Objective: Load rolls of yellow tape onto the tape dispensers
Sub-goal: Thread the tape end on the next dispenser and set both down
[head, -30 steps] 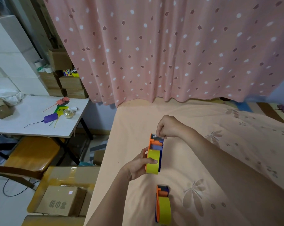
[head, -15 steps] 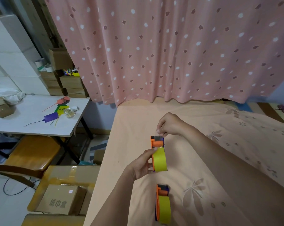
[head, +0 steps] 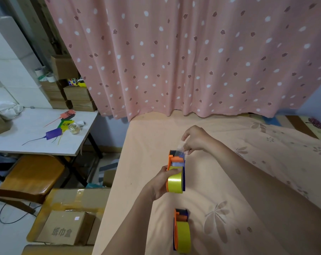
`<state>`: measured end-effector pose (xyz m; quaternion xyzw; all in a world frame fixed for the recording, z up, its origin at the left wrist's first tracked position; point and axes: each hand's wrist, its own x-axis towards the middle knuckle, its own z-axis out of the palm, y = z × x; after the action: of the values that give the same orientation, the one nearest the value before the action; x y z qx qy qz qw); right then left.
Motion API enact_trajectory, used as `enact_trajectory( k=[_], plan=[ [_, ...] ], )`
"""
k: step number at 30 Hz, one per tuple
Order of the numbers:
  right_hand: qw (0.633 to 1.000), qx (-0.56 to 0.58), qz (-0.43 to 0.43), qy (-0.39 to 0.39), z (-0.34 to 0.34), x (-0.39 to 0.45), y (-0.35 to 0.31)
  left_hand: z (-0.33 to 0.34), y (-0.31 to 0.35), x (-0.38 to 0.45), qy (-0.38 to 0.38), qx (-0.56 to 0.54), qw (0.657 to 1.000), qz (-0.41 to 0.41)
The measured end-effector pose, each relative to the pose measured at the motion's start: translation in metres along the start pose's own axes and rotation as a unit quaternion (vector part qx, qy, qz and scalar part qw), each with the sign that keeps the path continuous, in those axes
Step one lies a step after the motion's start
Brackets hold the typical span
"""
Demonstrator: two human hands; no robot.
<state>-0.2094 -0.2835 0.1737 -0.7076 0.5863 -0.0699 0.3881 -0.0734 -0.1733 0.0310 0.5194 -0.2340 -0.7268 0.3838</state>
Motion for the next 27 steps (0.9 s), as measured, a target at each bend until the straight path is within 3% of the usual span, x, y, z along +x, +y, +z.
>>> enact_trajectory(
  k=[9,12,27],
  plan=[
    [0.998,0.021,0.04,0.051,0.002,0.009,-0.004,-0.011,-0.008,-0.007,0.022,0.048,0.999,0.01],
    [0.998,0.022,0.049,0.023,-0.004,0.012,-0.001,-0.012,-0.016,-0.009,0.01,0.038,0.999,0.014],
    [0.999,-0.016,-0.03,-0.011,0.0,0.02,-0.017,-0.007,-0.015,-0.016,-0.044,0.085,0.995,0.016]
  ],
)
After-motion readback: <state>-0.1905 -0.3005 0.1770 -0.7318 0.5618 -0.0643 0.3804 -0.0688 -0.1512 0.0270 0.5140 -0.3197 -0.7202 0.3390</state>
